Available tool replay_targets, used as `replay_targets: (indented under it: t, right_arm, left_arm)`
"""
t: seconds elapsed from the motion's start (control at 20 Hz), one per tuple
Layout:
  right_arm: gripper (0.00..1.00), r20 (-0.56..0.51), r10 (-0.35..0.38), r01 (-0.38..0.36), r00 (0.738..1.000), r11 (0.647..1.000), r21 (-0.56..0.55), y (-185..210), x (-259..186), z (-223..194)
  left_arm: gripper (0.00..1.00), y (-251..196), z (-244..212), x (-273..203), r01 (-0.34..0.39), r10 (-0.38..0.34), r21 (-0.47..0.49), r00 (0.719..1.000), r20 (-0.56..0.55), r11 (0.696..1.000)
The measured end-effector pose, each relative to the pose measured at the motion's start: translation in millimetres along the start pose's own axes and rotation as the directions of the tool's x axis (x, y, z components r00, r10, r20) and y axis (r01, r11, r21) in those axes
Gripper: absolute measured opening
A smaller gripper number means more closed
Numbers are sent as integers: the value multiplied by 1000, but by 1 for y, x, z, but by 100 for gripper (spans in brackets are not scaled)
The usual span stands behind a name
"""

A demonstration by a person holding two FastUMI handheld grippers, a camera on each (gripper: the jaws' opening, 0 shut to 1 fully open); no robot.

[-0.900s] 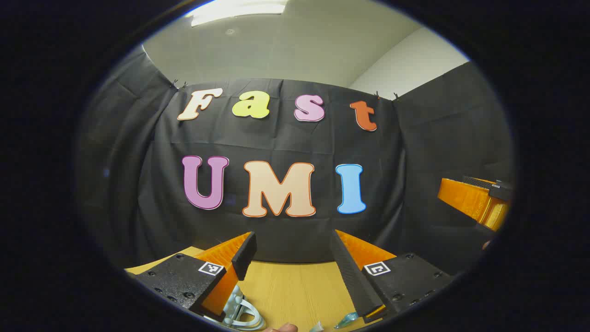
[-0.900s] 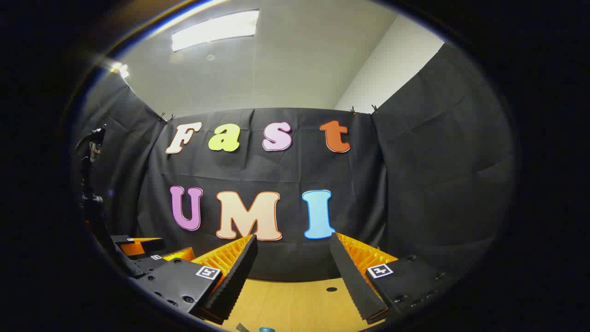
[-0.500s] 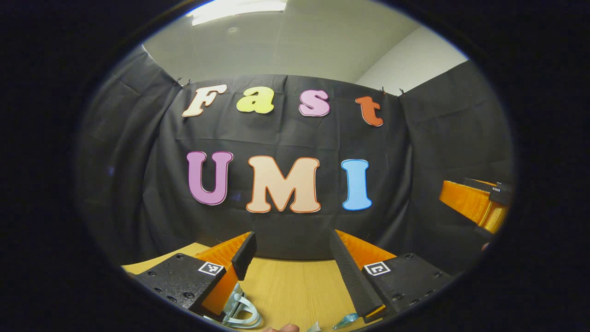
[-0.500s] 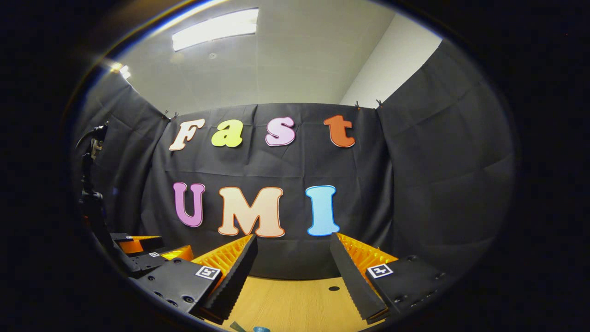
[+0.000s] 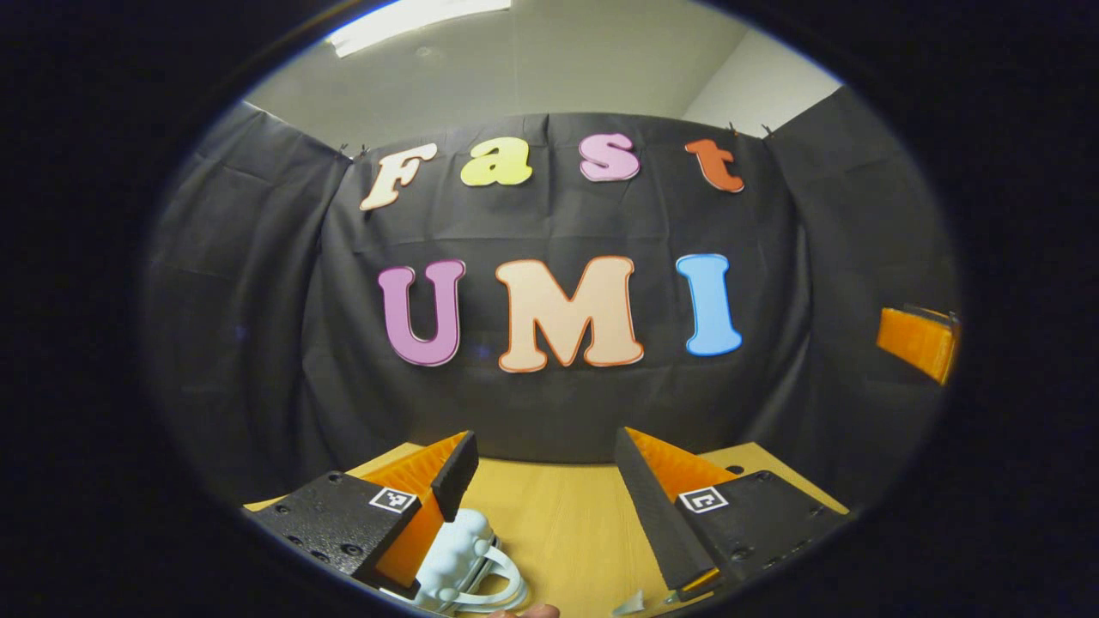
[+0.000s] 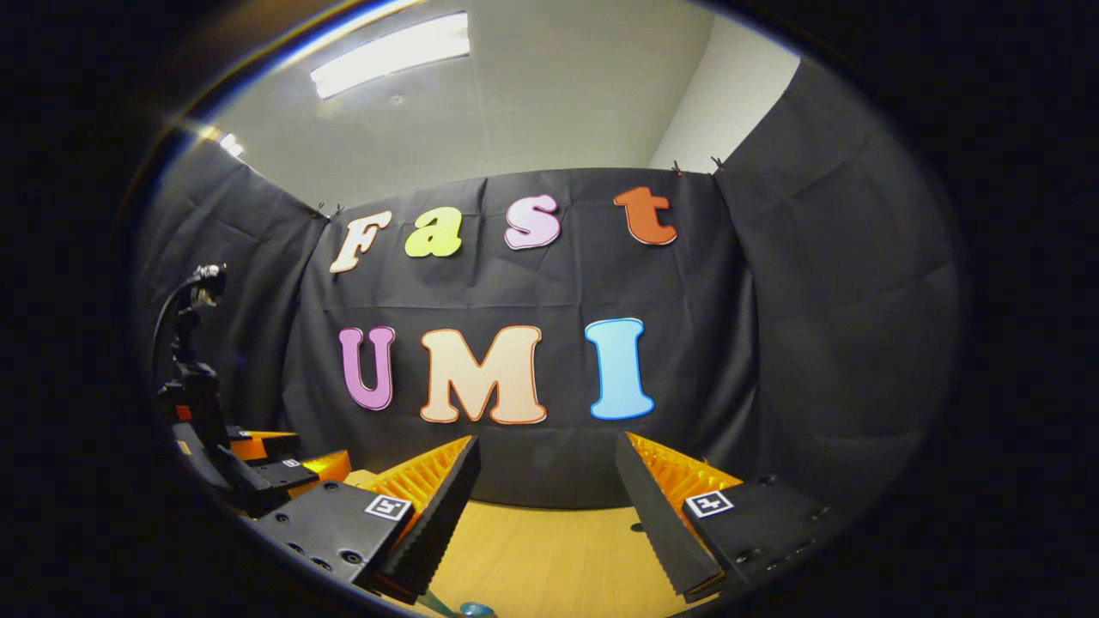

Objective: First open the suitcase, pack the skin care products into it, and then close the suitcase.

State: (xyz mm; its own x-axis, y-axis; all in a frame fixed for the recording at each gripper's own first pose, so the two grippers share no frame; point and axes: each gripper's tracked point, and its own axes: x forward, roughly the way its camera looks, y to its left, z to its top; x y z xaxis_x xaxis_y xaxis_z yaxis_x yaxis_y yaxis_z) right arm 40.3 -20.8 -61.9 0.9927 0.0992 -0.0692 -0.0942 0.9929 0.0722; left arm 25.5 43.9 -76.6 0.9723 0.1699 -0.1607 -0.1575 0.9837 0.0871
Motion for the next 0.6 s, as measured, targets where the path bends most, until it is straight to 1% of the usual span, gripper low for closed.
replay_targets:
  t: [0.05,0.1,0.2,0.25,0.3,0.4,0.5,0.55,0.6]
  right_arm:
    - [99,-17,-24,24,1000,1000,13,-3,3,-6]
    - [99,-33,-25,26,999,999,28,3,3,-13]
    - [97,-53,-35,37,998,999,28,11,4,-23]
    - [97,-73,-42,44,996,999,24,13,4,-31]
    - [97,-96,-45,47,994,999,21,16,3,-38]
    - [97,-120,-54,56,991,998,7,20,1,-45]
    - [97,-138,-64,64,988,998,-8,17,-1,-51]
    - [97,-145,-65,64,987,998,-9,18,-1,-53]
    - [97,-151,-68,68,986,998,-10,17,-1,-53]
  left_arm:
    - [95,5,-15,3,3,-3,-7,999,-45,1000]
    - [95,9,-33,5,8,-10,-13,996,-87,1000]
    - [95,19,-64,9,4,-7,-19,985,-174,1000]
    - [94,23,-80,11,-1,-4,-22,975,-222,1000]
    - [95,27,-95,13,-3,-5,-30,965,-261,1000]
    - [95,30,-125,15,-11,-9,-56,939,-343,998]
    - [96,32,-151,14,-21,-10,-72,913,-408,997]
    - [94,30,-159,14,-19,-18,-81,902,-432,997]
    - [96,27,-169,14,-12,-29,-87,891,-453,996]
